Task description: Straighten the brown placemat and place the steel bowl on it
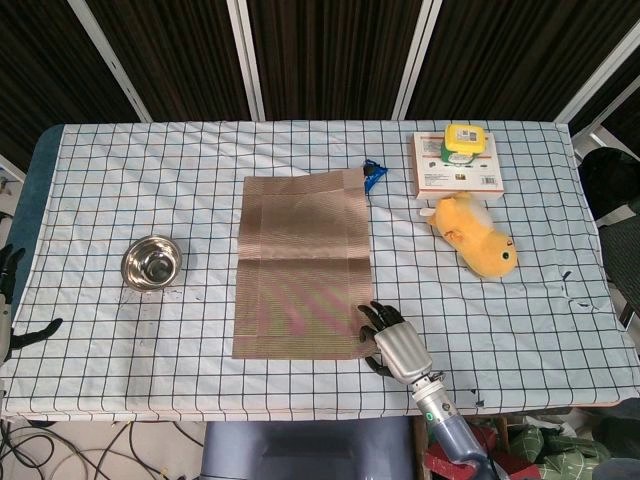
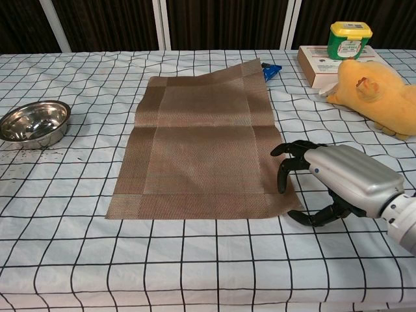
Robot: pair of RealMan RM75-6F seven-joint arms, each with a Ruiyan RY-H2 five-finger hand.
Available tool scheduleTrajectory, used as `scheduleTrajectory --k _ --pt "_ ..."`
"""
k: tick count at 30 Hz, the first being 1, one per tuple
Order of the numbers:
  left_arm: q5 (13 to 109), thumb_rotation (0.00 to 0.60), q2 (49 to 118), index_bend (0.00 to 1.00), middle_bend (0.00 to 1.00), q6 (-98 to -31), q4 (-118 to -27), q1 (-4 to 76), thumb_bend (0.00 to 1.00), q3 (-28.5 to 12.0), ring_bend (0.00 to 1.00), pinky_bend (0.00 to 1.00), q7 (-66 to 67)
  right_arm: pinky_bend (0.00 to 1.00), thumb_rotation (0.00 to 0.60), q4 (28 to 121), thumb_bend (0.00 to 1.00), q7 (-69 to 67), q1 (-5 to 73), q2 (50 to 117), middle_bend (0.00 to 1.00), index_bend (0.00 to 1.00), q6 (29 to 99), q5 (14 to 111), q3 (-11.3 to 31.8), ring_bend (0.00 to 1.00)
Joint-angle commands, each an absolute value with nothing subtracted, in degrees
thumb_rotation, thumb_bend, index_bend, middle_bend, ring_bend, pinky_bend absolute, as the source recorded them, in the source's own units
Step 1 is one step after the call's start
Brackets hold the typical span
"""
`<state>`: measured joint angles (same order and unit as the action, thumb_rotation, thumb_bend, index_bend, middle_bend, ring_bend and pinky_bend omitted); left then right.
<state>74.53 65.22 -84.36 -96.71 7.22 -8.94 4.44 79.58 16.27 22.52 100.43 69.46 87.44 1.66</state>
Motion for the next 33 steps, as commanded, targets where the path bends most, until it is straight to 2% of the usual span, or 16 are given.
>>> scheduleTrajectory --k 1,23,33 --pt "74.6 0.6 65.2 0.0 0.0 -84.4 -96.7 7.2 0.0 -8.9 0.0 0.0 4.5 0.18 0.6 79.5 0.25 16.3 22.5 100.4 0.13 0.47 69.5 87.5 1.6 0.09" --pt "74.7 0.6 65.3 0.0 0.0 -84.6 -96.7 7.1 0.0 -9.0 0.0 0.0 4.3 0.18 0.6 79.4 0.25 16.3 22.7 100.8 0.13 0.47 69.4 87.2 1.7 0.09" --pt "74.6 0.6 65.3 0.0 0.0 -84.5 -96.8 7.2 0.0 -9.0 0.0 0.01 4.4 0.18 0.6 79.5 0.34 15.9 22.9 100.9 0.14 0.52 69.3 87.1 1.7 0.09"
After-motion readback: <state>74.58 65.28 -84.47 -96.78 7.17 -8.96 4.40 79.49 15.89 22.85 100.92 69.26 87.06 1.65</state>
